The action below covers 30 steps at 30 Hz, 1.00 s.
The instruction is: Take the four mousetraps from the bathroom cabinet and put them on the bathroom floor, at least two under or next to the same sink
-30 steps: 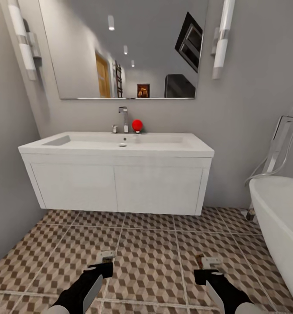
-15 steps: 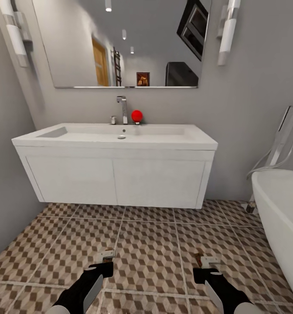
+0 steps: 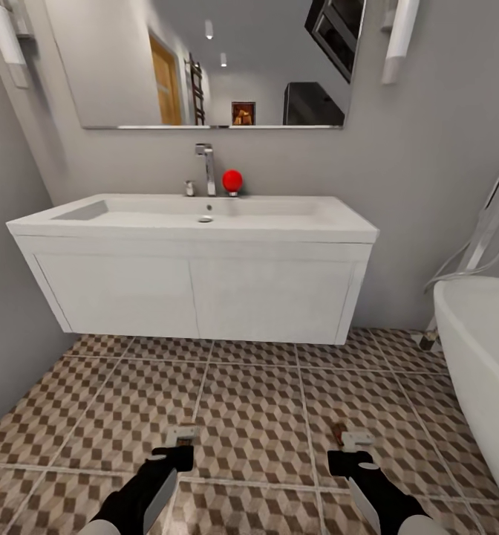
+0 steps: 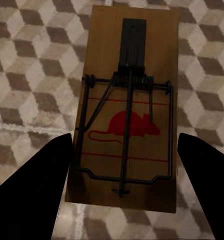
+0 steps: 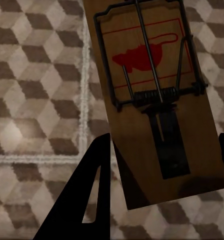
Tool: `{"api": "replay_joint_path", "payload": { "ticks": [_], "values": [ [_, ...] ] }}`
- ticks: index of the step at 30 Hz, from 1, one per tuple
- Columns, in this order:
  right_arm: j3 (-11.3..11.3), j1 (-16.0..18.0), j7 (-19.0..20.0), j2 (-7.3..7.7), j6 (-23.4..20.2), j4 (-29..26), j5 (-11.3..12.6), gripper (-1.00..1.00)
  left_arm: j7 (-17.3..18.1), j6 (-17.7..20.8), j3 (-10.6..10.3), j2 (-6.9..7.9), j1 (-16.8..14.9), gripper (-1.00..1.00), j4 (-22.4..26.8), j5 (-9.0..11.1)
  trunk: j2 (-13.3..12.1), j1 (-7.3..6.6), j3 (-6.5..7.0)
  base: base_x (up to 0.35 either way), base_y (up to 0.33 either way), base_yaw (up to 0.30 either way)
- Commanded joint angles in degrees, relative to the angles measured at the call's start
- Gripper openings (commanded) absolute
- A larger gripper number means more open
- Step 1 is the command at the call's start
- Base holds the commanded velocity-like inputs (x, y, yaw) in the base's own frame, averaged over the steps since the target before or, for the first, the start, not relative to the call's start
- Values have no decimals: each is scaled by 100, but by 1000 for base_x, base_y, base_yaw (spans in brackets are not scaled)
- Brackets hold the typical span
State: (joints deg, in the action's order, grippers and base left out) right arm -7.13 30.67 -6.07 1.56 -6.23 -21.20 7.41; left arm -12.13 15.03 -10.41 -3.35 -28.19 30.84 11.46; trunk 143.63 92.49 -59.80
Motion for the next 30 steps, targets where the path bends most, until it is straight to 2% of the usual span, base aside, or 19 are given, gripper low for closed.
{"api": "replay_joint_path", "payload": {
  "ticks": [1,14,30],
  "values": [
    [-46,1,-34,9,-28,-11,73,-100,-53,23,-40,3,-2,-100,12,32,4,1,-28,0,0,0],
    [-17,1,-35,36,-35,1,85,-100,-61,8,-31,-27,-2,-100,189,-62,4,1,-28,22,0,0],
    [-22,1,-35,23,-67,9,86,-100,-52,-7,-31,-18,-2,-100,179,-58,4,1,-28,297,0,0]
  ]
}}
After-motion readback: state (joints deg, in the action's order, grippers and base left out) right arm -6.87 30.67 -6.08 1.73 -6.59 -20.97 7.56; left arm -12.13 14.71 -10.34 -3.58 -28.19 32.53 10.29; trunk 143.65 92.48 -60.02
